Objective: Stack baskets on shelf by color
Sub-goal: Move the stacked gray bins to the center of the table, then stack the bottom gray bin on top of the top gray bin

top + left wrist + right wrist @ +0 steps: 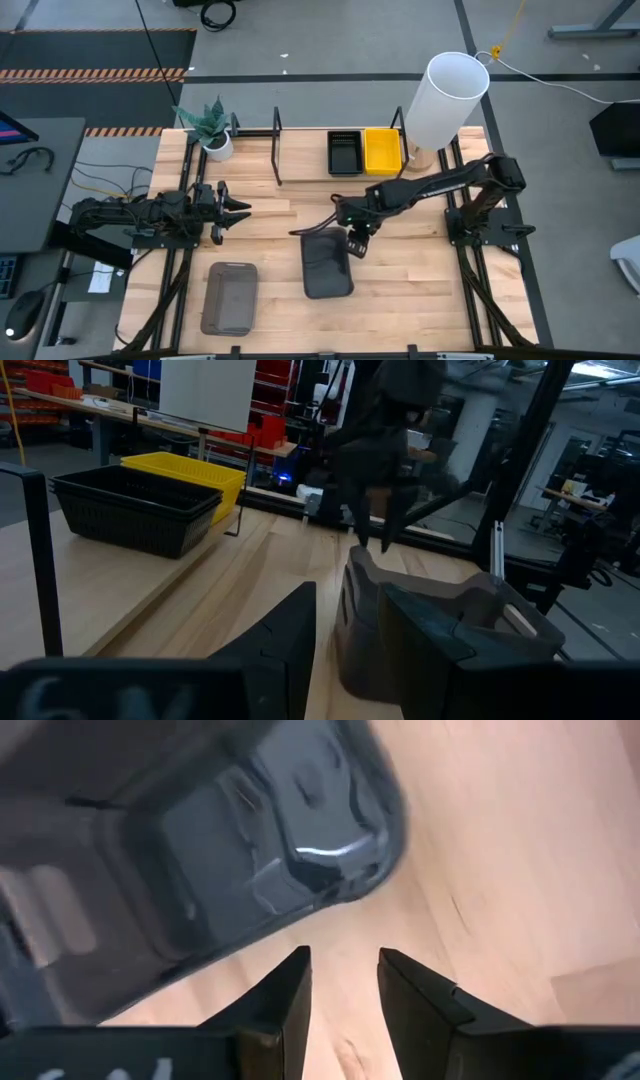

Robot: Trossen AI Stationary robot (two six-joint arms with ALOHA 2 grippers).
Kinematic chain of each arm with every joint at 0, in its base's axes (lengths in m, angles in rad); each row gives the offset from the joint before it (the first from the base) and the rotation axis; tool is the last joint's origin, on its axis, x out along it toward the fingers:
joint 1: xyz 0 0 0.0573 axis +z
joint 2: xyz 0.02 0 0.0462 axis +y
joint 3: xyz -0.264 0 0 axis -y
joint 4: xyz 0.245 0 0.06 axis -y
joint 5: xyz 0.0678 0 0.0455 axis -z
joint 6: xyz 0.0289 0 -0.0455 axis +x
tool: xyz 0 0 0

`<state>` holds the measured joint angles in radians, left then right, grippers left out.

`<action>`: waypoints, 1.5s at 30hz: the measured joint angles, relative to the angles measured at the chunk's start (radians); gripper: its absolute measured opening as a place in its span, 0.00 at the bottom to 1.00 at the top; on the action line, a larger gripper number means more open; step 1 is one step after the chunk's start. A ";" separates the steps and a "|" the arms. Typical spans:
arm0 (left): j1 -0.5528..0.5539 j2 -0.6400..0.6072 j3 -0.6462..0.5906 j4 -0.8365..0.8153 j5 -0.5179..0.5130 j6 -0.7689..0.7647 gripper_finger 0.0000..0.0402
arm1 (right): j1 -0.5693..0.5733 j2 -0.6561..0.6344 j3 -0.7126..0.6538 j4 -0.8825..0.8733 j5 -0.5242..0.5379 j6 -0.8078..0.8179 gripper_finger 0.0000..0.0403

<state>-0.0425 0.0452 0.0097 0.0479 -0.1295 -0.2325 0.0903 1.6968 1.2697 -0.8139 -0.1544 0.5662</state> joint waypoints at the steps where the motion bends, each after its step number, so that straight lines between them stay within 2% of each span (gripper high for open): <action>1: 0.000 0.000 0.000 0.000 0.000 0.000 0.29 | 0.007 -0.014 0.001 0.003 0.007 -0.007 0.30; 8: 0.000 0.000 0.000 0.000 0.000 0.000 0.29 | 0.084 -0.030 0.107 0.020 0.156 -0.080 0.27; 17: 0.000 0.000 0.000 0.000 0.000 0.000 0.29 | 0.152 0.128 0.293 0.035 0.253 -0.203 0.23; 23: 0.000 0.000 0.000 0.000 0.000 0.000 0.29 | 0.147 0.248 0.396 0.043 0.340 -0.321 0.23; 29: 0.000 0.000 0.000 0.000 0.000 0.000 0.29 | 0.126 0.355 0.413 0.097 0.373 -0.450 0.23; 32: 0.000 0.000 0.000 0.000 0.000 0.000 0.29 | 0.101 0.387 0.414 0.104 0.383 -0.485 0.23; 39: 0.000 0.000 0.000 0.000 0.000 0.000 0.29 | 0.030 0.393 0.413 0.094 0.504 -0.490 0.23; 42: 0.000 0.000 0.000 0.000 0.000 0.000 0.29 | 0.008 0.365 0.413 0.094 0.495 -0.491 0.23; 45: 0.000 0.000 0.000 0.000 0.000 0.000 0.29 | -0.006 0.328 0.414 0.094 0.404 -0.489 0.23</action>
<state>-0.0427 0.0454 0.0097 0.0479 -0.1295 -0.2323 0.0841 2.0251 1.6833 -0.7197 0.2491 0.0777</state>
